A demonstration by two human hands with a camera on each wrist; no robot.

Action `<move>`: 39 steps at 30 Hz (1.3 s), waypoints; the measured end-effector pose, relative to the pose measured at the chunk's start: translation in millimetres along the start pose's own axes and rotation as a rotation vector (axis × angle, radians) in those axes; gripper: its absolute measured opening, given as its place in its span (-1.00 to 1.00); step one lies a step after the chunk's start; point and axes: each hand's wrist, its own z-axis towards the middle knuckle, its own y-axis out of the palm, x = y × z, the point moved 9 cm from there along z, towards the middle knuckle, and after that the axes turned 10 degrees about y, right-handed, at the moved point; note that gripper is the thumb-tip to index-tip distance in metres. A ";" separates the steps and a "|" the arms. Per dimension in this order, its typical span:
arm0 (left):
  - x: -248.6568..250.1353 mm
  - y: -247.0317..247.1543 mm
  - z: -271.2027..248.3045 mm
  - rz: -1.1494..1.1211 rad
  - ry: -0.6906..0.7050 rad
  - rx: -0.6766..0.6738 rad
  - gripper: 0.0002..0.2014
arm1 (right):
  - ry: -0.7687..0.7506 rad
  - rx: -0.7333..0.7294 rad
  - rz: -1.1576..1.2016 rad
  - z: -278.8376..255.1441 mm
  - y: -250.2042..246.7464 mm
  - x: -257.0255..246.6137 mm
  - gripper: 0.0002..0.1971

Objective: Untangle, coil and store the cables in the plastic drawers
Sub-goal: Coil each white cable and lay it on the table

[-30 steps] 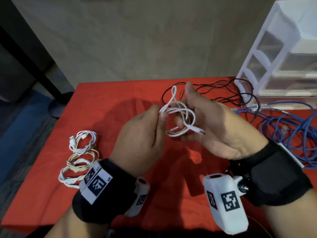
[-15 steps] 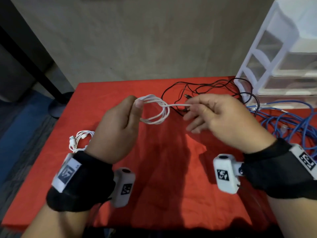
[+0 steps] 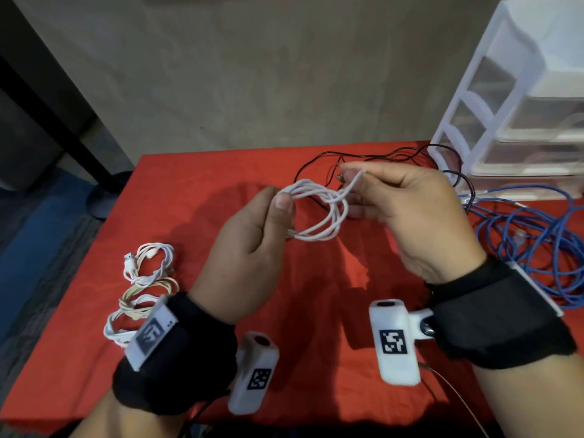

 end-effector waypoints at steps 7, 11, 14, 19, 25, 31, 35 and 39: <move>-0.5 -6.0 -3.8 0.043 -0.027 0.210 -0.61 | 0.329 -0.319 0.303 -16.4 35.8 15.8 -0.87; -6.4 -11.2 -4.2 -0.031 -0.063 0.282 -0.58 | 0.370 -0.442 0.352 -26.9 51.5 17.6 -0.74; -12.1 -12.8 -2.7 -0.022 -0.082 0.294 -0.58 | 0.339 -0.478 0.348 -35.2 62.4 16.6 -0.69; -7.5 -20.1 -3.9 0.169 -0.012 0.309 -0.64 | 0.134 -0.439 0.118 -45.3 74.1 10.7 -0.72; -12.0 -1.3 2.2 -0.088 -0.033 0.068 -0.61 | 0.066 -0.345 0.108 -36.6 61.3 5.8 -0.85; -17.5 -5.9 10.1 -0.357 -0.169 -0.051 -0.51 | -0.111 -0.391 -0.458 -37.2 52.5 -5.8 -0.83; 14.2 7.1 6.0 -0.142 0.060 -0.188 -0.82 | -0.198 -0.427 -0.712 -46.9 63.7 -6.7 -0.82; 7.8 7.5 7.2 -0.263 -0.023 -0.117 -0.83 | -0.301 -0.330 -0.824 -48.1 60.8 -15.9 -0.86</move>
